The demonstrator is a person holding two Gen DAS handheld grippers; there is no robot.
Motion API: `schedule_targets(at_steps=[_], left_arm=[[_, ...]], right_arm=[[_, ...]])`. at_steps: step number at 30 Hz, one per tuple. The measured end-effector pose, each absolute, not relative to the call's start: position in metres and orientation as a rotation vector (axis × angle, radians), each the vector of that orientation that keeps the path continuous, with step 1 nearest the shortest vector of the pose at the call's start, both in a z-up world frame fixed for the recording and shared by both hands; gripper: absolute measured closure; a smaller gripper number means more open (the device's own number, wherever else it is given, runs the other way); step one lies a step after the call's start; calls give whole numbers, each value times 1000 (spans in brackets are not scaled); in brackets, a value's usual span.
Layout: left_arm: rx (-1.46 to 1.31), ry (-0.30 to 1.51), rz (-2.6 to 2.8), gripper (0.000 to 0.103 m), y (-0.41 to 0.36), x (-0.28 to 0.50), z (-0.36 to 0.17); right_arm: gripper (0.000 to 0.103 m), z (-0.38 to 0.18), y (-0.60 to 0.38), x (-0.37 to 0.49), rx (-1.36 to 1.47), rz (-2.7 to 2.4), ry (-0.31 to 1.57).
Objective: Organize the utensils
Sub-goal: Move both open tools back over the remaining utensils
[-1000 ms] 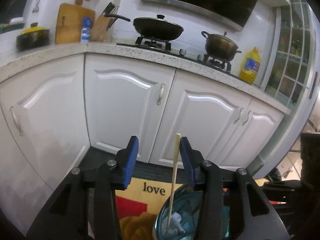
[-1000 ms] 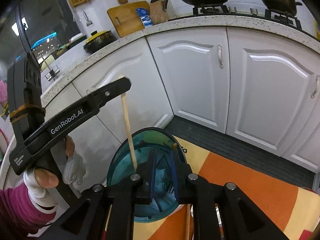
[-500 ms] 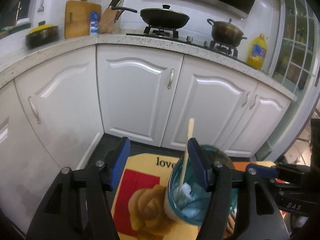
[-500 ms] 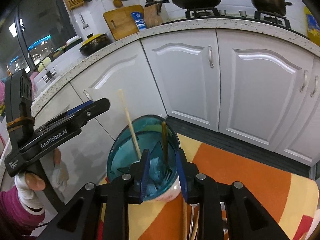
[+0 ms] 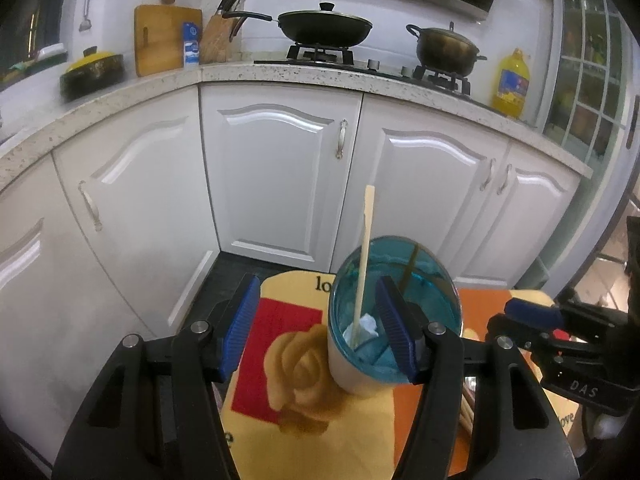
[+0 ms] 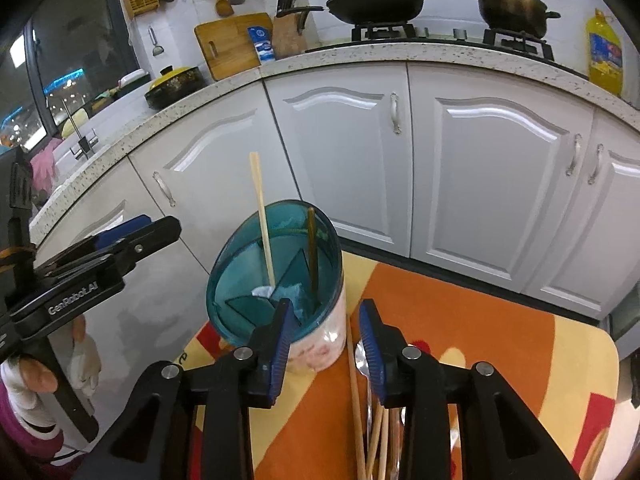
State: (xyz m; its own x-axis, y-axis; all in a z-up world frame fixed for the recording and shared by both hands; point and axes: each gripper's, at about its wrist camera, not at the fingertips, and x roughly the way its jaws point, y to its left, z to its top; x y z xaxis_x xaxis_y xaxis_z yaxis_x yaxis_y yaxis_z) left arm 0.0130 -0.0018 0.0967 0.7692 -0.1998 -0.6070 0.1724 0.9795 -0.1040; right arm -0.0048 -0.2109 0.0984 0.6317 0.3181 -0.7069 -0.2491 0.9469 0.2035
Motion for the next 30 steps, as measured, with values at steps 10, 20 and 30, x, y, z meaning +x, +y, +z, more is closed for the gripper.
schedule_targets(at_steps=[10, 20, 30], left_arm=[[3, 681, -203, 43, -14, -9, 95], [35, 697, -220, 43, -25, -25, 89], [14, 749, -296, 43, -40, -37, 74]], right_arm=[[68, 94, -221, -31, 89, 298, 835], [66, 88, -235, -48, 96, 267, 855], [65, 73, -256, -61, 107, 211, 892]])
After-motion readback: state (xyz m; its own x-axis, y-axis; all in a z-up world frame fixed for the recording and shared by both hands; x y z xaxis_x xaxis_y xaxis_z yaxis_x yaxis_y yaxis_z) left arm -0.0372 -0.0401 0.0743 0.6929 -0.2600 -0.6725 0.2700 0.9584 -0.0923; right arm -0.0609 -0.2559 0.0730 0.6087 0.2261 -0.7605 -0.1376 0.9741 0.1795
